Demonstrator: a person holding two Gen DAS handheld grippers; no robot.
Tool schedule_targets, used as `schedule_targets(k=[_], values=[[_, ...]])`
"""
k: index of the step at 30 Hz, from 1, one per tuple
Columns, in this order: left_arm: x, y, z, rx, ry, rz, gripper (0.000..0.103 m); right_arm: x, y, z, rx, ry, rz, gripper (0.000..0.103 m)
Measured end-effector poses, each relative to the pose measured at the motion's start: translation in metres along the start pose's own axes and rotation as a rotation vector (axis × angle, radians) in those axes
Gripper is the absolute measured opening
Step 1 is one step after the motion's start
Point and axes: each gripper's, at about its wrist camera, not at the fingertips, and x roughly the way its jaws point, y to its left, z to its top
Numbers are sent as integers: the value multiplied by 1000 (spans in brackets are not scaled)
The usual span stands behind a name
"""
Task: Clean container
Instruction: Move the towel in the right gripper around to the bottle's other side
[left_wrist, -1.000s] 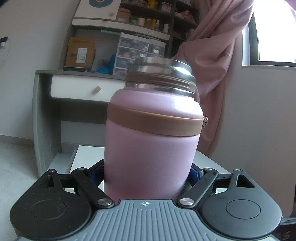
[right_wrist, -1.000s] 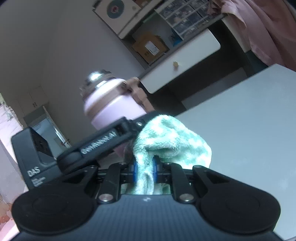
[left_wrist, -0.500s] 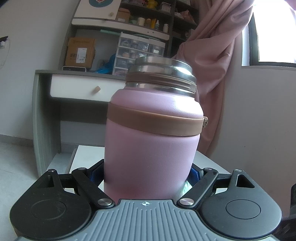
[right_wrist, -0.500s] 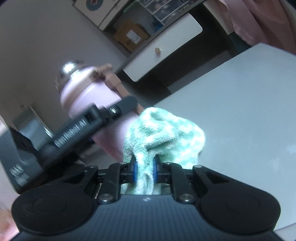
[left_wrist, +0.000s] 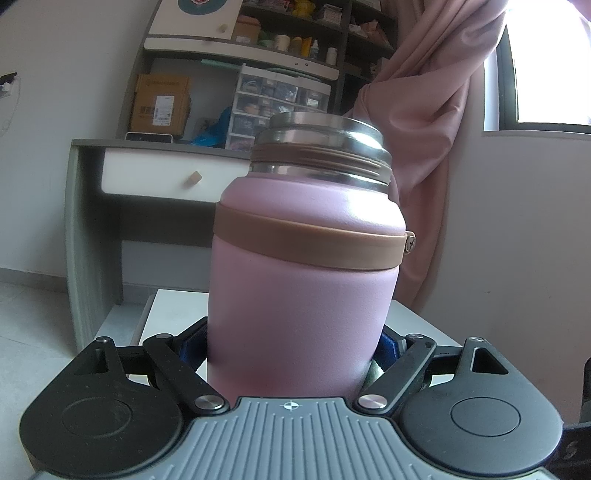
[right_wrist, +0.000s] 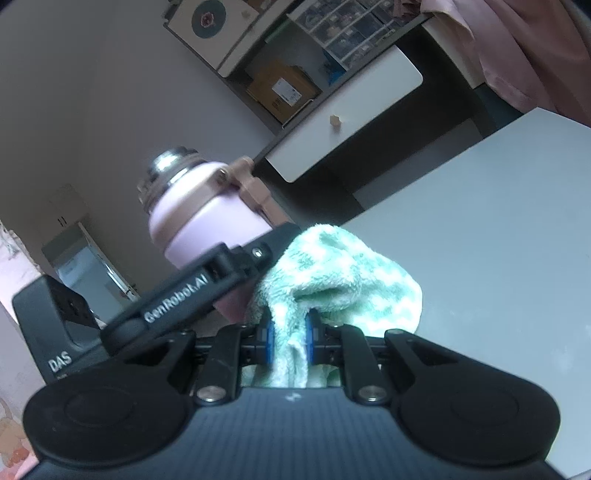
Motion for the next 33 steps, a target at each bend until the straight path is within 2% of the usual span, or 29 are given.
schedule_targets(k=[6, 16, 25, 28, 33], values=[[0, 1, 0, 3, -2, 4, 86, 9, -9, -6, 11, 64, -49, 14], [2, 7, 0, -2, -1, -8, 86, 8, -5, -7, -41, 89, -97, 14], [3, 4, -4, 6, 4, -14, 86, -21, -10, 8, -25, 24, -117, 14], [3, 4, -4, 18, 4, -13, 86, -32, -14, 20, 3, -7, -94, 14], [0, 1, -7, 67, 2, -16, 86, -47, -10, 45, 24, -25, 22, 14]])
